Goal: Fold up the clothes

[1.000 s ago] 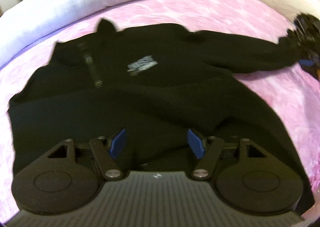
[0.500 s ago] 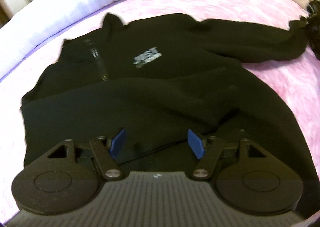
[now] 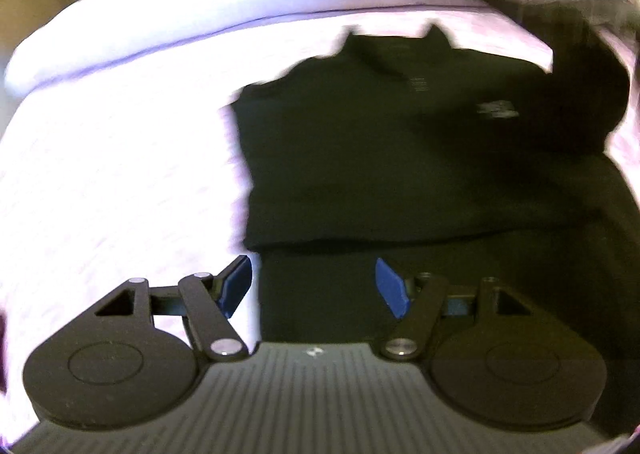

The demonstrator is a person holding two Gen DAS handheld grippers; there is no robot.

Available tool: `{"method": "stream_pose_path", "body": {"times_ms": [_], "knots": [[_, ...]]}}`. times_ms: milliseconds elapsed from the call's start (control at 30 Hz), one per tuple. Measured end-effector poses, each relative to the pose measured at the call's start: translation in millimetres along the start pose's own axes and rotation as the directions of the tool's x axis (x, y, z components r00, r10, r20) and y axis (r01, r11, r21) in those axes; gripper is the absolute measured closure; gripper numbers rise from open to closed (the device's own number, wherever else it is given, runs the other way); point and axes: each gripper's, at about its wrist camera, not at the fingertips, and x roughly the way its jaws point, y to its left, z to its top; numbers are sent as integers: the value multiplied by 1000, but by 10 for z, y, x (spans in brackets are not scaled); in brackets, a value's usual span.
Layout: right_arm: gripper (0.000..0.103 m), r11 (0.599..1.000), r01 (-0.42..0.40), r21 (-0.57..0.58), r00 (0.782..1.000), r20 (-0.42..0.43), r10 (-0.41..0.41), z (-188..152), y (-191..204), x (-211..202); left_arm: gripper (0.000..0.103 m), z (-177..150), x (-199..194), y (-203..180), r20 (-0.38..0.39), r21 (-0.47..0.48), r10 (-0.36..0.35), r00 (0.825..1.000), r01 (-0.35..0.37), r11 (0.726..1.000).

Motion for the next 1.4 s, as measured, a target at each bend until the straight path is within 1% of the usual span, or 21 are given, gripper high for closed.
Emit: {"method": "stream_pose_path", "body": {"times_ms": [33, 67, 133, 200, 300, 433, 500, 567, 667, 733, 800, 833, 900, 967, 1033, 1133, 1167, 1200, 1333, 1367, 1400], "knots": [[78, 997, -60, -50, 995, -84, 56, -149, 280, 237, 38, -51, -19, 144, -3, -18, 6, 1000, -7, 1000], [75, 991, -108, -74, 985, -141, 97, -278, 482, 372, 38, -101, -40, 269, -2, -26, 13, 1000, -13, 1000], [72, 986, -129, -102, 973, -204, 106, -427, 736, 471, 38, -175, -37, 465, 1, -24, 24, 1000, -23, 999], [67, 991, -109, -71, 970, -225, 91, -474, 805, 451, 38, -195, 37, 592, -4, -28, 18, 1000, -18, 999], [63, 998, -45, -31, 964, -265, 35, -476, 711, 362, 38, -135, 192, 668, 2, -14, -7, 1000, 7, 1000], [58, 996, 85, -1, 946, -315, -81, -562, 386, 121, 38, 0, 426, 698, 18, 17, -50, 999, 50, 999], [55, 983, 176, 52, 931, -333, -149, -586, 78, 22, 38, 124, 600, 627, 15, 41, -71, 997, 71, 997], [54, 959, 265, 102, 911, -354, -214, -611, -229, -78, 38, 248, 773, 557, 12, 64, -92, 996, 91, 994], [54, 903, 393, 174, 870, -388, -305, -644, -689, -221, 38, 433, 1034, 452, 5, 98, -123, 992, 121, 988], [54, 865, 450, 221, 856, -381, -348, -624, -984, -261, 38, 519, 1199, 411, -14, 107, -128, 992, 129, 986], [54, 849, 471, 240, 850, -380, -365, -583, -1209, -281, 38, 578, 1345, 371, -29, 138, -117, 993, 120, 983], [54, 852, 469, 234, 850, -383, -362, -568, -1289, -245, 37, 599, 1413, 352, -36, 160, -107, 994, 112, 981], [54, 883, 439, 170, 847, -407, -343, -599, -1375, -108, 33, 640, 1546, 315, -48, 204, -88, 995, 96, 974], [54, 916, 400, 33, 822, -455, -343, -708, -1403, 47, 22, 671, 1634, 305, -43, 239, -86, 995, 94, 967], [54, 928, 364, -84, 791, -497, -356, -814, -1457, 183, 21, 714, 1672, 309, -46, 253, -81, 996, 91, 963], [54, 873, 486, -45, 731, -527, -434, -935, -1834, 173, 26, 750, 1642, 260, -51, 276, -84, 995, 95, 957], [54, 863, 505, 19, 732, -541, -416, -958, -1955, 141, 28, 739, 1628, 246, -47, 285, -84, 995, 94, 954], [54, 860, 507, 56, 738, -543, -400, -949, -2009, 103, 28, 729, 1614, 235, -44, 292, -84, 996, 93, 952], [54, 867, 496, 35, 769, -482, -420, -775, -1883, -120, 32, 733, 1501, 261, -47, 250, -90, 995, 99, 963], [54, 864, 499, 61, 778, -472, -416, -752, -1870, -184, 33, 734, 1442, 252, -38, 252, -97, 995, 104, 962], [54, 861, 502, 86, 786, -461, -412, -729, -1857, -248, 33, 734, 1387, 235, -27, 274, -115, 993, 118, 955]]}}
